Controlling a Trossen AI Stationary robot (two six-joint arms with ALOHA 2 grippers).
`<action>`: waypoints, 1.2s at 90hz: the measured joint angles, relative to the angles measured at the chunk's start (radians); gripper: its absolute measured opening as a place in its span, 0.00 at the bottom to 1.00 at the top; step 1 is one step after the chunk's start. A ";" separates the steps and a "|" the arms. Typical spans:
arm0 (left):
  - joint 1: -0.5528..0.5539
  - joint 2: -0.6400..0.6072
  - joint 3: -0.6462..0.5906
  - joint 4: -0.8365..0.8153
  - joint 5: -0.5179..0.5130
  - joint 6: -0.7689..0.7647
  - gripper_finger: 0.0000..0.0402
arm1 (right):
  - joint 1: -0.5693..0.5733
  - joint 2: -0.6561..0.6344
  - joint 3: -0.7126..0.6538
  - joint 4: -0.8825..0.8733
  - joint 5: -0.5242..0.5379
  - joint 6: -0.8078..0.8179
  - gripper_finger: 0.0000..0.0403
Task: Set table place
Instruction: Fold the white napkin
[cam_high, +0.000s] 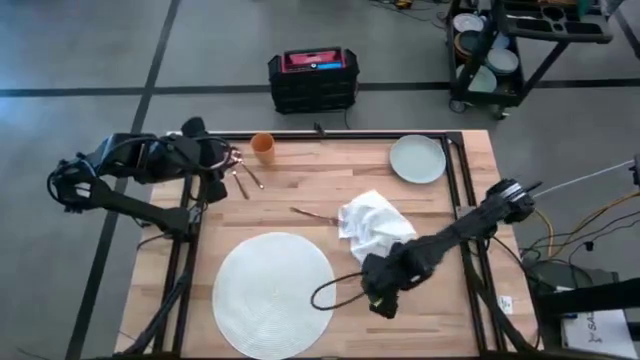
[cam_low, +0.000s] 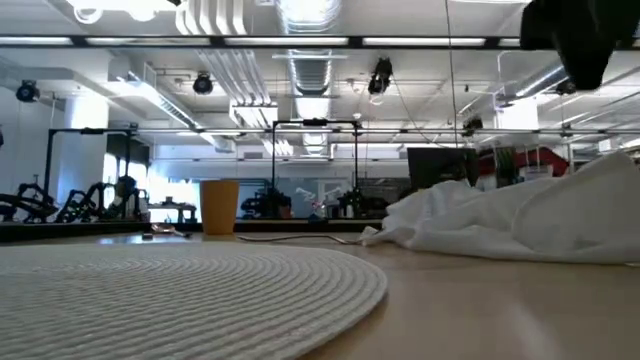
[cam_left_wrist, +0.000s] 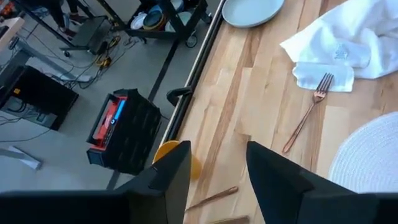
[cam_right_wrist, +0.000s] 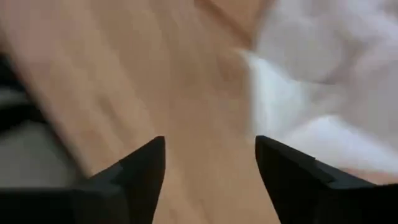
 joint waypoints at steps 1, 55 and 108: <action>0.000 0.000 0.000 -0.003 0.000 -0.003 0.35 | -0.005 0.006 0.009 -0.013 0.004 -0.019 0.57; 0.000 0.017 0.000 -0.017 -0.014 -0.022 0.37 | -0.072 0.162 0.092 -0.036 0.006 -0.575 0.61; 0.000 0.058 0.000 -0.028 -0.026 -0.022 0.47 | -0.068 0.231 0.060 -0.018 0.014 -0.583 0.61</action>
